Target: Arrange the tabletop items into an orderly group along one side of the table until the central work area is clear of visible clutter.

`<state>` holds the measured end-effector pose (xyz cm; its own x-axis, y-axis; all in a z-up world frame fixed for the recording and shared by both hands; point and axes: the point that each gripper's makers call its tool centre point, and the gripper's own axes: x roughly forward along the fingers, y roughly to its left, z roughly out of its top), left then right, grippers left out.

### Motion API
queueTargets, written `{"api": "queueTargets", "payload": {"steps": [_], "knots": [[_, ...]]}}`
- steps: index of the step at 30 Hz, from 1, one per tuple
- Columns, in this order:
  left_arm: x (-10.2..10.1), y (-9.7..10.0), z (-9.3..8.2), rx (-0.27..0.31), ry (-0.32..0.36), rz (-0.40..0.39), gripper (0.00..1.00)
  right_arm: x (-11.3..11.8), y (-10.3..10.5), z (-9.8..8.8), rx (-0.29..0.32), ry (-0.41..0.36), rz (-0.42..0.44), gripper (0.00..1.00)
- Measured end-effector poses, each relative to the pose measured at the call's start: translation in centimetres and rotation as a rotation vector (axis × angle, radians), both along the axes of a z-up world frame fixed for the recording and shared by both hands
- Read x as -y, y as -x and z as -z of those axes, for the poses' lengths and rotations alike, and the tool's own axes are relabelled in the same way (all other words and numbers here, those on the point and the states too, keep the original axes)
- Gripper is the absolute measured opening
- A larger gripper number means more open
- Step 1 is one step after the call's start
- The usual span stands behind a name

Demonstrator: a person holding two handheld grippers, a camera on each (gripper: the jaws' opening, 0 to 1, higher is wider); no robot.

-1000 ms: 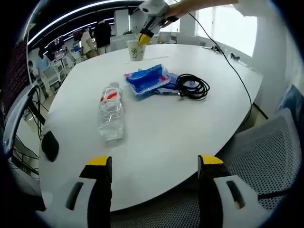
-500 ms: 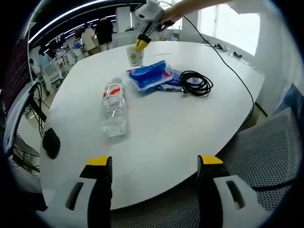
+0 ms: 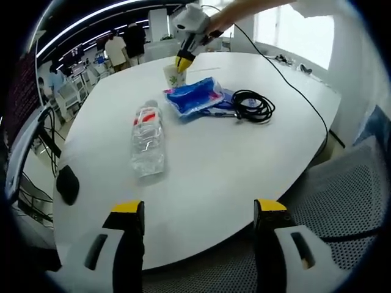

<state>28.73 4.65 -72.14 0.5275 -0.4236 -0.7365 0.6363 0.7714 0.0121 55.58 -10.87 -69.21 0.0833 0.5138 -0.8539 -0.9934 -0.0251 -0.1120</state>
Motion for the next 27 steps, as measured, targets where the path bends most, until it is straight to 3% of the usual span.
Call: {"api": "queueTargets", "payload": {"steps": [5, 17, 27], "knots": [[-0.1, 0.0, -0.1, 0.002, -0.001, -0.001, 0.74, -0.1, 0.1, 0.2, -0.024, -0.023, 0.052, 0.0], [-0.2, 0.0, -0.1, 0.008, -0.009, 0.004, 0.73, 0.1, -0.5, 0.5, -0.015, -0.024, 0.094, 0.01], [-0.4, -0.3, -0.4, 0.019, 0.005, -0.016, 0.74, 0.5, -1.1, -0.5, -0.013, -0.068, 0.206, 0.25]]}}
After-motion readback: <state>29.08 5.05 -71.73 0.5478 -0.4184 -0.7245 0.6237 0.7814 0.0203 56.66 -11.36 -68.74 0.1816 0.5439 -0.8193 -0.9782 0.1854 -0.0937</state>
